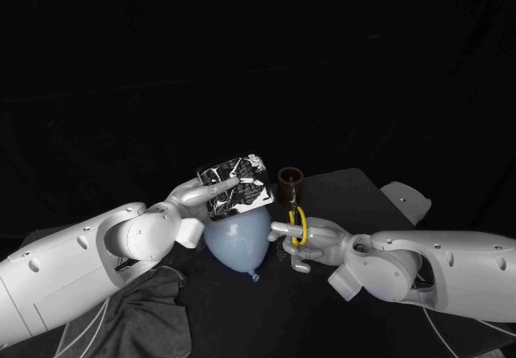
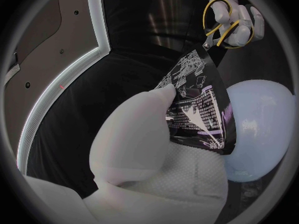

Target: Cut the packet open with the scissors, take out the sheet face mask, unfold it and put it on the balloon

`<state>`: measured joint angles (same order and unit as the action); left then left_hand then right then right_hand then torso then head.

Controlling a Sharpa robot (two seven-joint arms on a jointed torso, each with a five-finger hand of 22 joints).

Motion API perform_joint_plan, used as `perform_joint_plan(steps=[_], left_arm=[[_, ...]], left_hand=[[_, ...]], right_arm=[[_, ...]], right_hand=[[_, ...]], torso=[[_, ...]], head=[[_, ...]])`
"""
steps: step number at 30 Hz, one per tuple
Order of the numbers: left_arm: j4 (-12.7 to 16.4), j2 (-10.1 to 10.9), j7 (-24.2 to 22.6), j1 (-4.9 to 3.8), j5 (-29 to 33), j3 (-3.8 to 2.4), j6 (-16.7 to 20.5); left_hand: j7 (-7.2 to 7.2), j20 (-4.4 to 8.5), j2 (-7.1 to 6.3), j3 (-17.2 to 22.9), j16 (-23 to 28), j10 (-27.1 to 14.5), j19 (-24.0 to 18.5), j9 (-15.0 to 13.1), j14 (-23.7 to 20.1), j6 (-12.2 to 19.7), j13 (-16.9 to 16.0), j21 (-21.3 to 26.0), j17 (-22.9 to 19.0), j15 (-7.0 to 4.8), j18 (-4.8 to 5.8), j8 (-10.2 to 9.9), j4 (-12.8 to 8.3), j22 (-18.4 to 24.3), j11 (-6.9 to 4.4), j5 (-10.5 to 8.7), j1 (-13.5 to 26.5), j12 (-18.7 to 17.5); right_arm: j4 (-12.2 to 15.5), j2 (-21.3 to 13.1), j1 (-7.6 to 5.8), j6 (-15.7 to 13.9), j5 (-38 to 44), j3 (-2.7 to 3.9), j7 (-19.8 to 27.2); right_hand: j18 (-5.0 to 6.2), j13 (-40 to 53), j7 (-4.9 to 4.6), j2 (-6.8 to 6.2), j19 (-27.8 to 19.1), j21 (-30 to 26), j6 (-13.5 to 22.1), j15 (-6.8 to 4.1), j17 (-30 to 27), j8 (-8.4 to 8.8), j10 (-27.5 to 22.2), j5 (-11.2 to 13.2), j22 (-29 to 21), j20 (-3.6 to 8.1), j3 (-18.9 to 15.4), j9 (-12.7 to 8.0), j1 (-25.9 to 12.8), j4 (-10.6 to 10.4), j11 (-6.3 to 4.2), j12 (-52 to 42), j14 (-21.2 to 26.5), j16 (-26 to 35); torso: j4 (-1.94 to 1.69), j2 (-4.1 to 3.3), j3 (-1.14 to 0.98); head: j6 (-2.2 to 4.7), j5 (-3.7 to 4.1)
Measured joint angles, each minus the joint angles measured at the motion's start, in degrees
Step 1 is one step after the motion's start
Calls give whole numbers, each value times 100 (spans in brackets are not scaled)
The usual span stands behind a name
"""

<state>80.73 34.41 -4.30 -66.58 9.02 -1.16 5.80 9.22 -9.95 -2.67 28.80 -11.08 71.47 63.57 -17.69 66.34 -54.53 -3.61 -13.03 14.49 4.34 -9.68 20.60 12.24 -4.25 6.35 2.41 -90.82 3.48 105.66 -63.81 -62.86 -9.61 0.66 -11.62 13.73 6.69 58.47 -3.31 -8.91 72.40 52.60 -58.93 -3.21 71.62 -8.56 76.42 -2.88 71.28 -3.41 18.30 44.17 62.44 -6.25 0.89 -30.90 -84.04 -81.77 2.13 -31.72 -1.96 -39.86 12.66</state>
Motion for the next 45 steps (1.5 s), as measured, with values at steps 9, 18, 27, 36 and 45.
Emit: perform_joint_plan(steps=[9,18,27,36,45], left_arm=[[-10,0,56,-50,2,-1,-22],[-72,-32,82,-276,3,-6,-31],[-198,-116,114,-354,3,-4,-34],[-254,-127,141,-372,3,-4,-37],[-275,-118,164,-378,3,-4,-42]], left_hand=[[-7,13,-23,0,0,-1,13,0,16,7,0,0,5,-15,2,0,0,0,1,26,23,0],[13,22,-28,33,0,-2,22,-1,16,-12,0,0,5,-15,5,-7,-1,0,2,25,28,-2],[12,22,-25,48,0,-11,21,-1,15,-12,0,0,10,-13,-24,-10,-17,5,11,23,24,-3],[12,21,-20,48,0,-12,21,-1,14,-11,0,0,10,-12,-23,4,-17,5,11,22,19,-3],[10,21,-19,63,0,-13,21,0,13,-9,-1,0,10,-11,-20,4,-33,5,13,-2,17,-3]], right_arm=[[139,-42,46,-249,92,-11,139],[279,-65,237,-464,281,-24,169],[415,-70,315,-607,457,-22,180],[429,-58,341,-820,434,-22,219],[423,-52,362,-1060,353,-21,182]], right_hand=[[1,-2405,-536,-42,-3,-99,624,322,153,438,-965,0,-44,-221,-742,-336,2,-316,367,1987,2,-70],[-3,-3439,-799,101,-149,-289,1151,552,108,483,-1667,0,-129,-442,-1390,-552,208,-460,641,2708,-1,-72],[86,-3894,-692,342,-12,4,704,542,278,186,-1102,0,4,-446,-1817,-557,765,-386,531,2423,9,-191],[80,-2837,43,414,201,377,-312,-95,328,-1076,150,-720,207,99,-1402,213,1372,-40,78,1092,5,-194],[-13,1383,384,32,520,1008,-553,-390,328,-3318,260,-236,368,392,-578,2691,866,-125,-55,483,10,-678]], torso=[[-9,-10,-3],[-17,-12,1],[-21,-27,6],[-34,-34,10],[-38,-35,10]], head=[[4,9],[2,0],[11,16],[-5,32],[-10,41]])
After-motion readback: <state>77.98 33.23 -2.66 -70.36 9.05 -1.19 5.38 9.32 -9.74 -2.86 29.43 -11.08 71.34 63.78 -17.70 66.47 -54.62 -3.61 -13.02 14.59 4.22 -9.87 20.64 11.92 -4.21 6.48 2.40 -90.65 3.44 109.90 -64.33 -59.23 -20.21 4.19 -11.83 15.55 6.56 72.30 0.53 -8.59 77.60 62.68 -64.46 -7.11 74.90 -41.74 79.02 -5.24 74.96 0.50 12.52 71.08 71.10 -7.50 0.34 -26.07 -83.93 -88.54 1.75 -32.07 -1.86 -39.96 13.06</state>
